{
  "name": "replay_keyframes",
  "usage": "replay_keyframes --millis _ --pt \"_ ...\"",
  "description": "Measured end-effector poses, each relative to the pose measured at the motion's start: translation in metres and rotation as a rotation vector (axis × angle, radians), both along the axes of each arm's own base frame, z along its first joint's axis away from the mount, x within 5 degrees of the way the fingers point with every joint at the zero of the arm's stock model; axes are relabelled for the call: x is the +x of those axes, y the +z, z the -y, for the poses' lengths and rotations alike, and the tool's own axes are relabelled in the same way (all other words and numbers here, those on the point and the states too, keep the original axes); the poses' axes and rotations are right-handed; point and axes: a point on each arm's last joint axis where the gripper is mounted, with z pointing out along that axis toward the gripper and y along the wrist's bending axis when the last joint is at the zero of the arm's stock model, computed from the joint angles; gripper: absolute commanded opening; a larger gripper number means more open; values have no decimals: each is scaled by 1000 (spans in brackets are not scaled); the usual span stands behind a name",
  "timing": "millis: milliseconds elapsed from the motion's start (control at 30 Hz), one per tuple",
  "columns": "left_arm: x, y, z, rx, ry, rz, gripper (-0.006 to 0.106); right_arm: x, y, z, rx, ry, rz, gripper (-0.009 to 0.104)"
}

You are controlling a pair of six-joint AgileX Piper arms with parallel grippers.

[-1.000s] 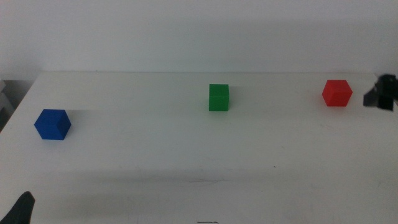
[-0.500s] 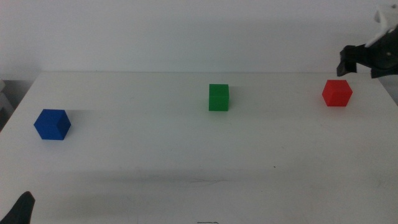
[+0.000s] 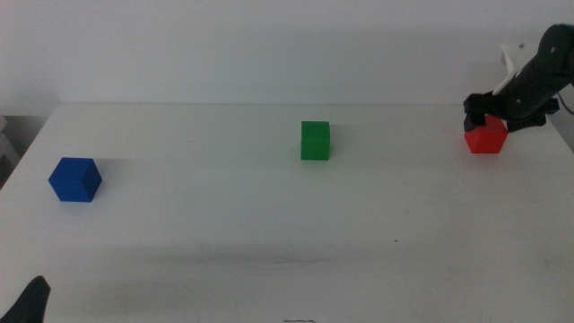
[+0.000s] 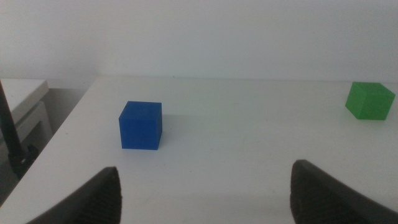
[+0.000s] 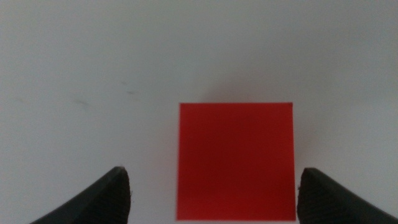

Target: Stack red cubes first, then green, then blue cubes in a specific spot.

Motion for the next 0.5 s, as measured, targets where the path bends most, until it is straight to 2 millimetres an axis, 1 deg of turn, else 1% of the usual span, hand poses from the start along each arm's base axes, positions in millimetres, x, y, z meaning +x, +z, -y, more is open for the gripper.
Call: replay_keyframes --millis 133,233,333,433,500 --pt "0 0 0 0 0 0 92 4 -15 1 -17 4 -14 90" --pt "0 0 0 0 0 0 92 6 -20 2 -25 5 -8 82" --pt "0 0 0 0 0 0 92 8 -22 3 -37 8 8 70" --pt "0 0 0 0 0 0 92 9 -24 3 -40 8 16 54" --pt "0 0 0 0 0 0 92 10 -25 4 -44 8 26 40"
